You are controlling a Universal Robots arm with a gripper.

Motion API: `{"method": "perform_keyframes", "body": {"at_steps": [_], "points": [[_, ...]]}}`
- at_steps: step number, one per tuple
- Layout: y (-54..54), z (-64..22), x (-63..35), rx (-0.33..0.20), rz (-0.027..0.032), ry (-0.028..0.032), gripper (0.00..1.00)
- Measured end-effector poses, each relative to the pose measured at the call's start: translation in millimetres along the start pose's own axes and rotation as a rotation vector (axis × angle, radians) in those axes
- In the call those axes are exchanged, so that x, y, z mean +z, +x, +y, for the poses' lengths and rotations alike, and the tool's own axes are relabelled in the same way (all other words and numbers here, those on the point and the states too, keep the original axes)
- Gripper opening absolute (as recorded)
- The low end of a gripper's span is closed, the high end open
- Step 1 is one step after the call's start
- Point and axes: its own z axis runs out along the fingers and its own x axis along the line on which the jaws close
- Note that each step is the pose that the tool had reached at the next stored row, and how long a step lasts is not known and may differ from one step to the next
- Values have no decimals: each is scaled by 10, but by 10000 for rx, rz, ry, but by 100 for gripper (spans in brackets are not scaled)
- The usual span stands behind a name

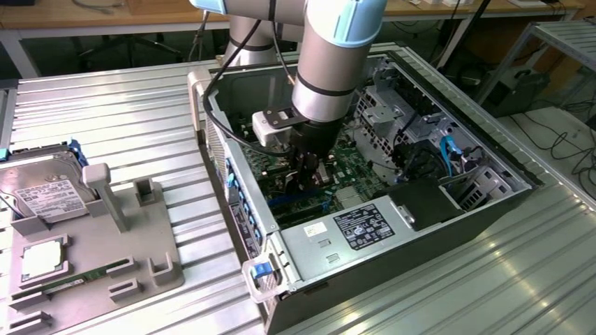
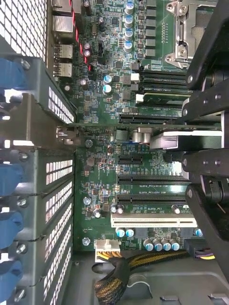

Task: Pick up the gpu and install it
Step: 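Insert the gpu into the slot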

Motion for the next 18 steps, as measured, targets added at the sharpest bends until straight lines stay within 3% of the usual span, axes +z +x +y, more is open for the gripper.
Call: {"method": "perform_keyframes", "body": {"at_steps": [18], "points": [[0, 17, 41, 99, 2, -3, 28]]}}
